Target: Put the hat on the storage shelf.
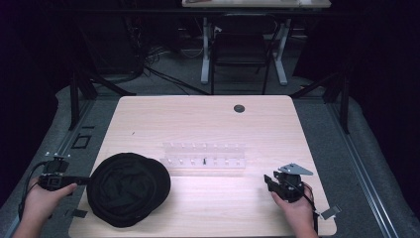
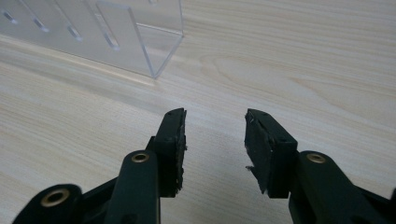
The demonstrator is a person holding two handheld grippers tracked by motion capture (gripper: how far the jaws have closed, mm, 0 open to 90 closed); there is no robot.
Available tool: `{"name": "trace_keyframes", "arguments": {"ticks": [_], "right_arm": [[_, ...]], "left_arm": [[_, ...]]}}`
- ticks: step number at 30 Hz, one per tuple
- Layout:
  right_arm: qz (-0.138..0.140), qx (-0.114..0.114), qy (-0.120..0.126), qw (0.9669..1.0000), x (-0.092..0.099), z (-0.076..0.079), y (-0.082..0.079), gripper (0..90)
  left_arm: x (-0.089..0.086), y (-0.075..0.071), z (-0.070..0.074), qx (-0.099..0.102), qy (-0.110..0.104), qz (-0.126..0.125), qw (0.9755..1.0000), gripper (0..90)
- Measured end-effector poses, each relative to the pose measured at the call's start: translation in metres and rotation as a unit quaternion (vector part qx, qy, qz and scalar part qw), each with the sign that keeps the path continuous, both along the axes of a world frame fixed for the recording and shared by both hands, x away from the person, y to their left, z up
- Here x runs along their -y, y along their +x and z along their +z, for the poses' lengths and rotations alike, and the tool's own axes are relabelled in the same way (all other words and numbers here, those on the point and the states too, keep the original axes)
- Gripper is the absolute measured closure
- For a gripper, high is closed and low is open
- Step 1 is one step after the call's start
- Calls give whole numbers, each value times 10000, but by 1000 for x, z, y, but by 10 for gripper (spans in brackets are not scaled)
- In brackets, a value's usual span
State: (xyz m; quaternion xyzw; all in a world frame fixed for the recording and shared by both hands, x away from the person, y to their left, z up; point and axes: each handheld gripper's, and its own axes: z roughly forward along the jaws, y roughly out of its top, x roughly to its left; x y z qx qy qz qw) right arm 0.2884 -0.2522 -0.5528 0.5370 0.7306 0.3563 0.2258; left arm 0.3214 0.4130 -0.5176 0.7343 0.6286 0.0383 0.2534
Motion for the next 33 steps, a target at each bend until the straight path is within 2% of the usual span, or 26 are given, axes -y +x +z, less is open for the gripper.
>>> {"name": "trace_keyframes", "arguments": {"ticks": [1, 2, 5, 6, 9, 13, 14, 17, 20, 22, 28, 33], "right_arm": [[-2, -3, -4, 10000, 0, 0, 0, 581], [18, -15, 14, 10000, 0, -1, 0, 581], [20, -10, 39, 10000, 0, -1, 0, 581], [12, -9, 33, 10000, 0, 0, 0, 581], [29, -16, 59, 10000, 0, 0, 0, 581], [35, -23, 84, 10000, -1, -1, 1, 581], [47, -32, 94, 9999, -1, -1, 1, 581], [57, -33, 95, 9999, -1, -1, 1, 581], [55, -62, 83, 9999, -1, -1, 1, 580], [70, -78, 113, 9999, -2, -1, 1, 580], [63, -67, 154, 9998, -2, -1, 1, 580], [45, -88, 223, 9997, -1, -1, 2, 577]], "left_arm": [[1, 0, -2, 9, -8, 2, 10000, 634], [2, 1, -3, -88, 59, -11, 9999, 634], [3, 1, -6, -92, 109, 23, 9999, 634], [2, 1, -7, -198, 67, 16, 9998, 632], [1, 2, -10, -196, 54, 24, 9998, 613], [1, 2, -12, -299, -114, 16, 9995, 592], [1, 2, -14, -323, -126, -1, 9994, 564], [2, 2, -16, -396, -143, 18, 9991, 563], [4, 3, -19, -470, -113, 8, 9988, 577], [5, 3, -19, -525, -169, 4, 9985, 611], [8, 6, -21, -658, -239, 15, 9975, 631], [11, 7, -24, -736, -238, -24, 9970, 703]]}}
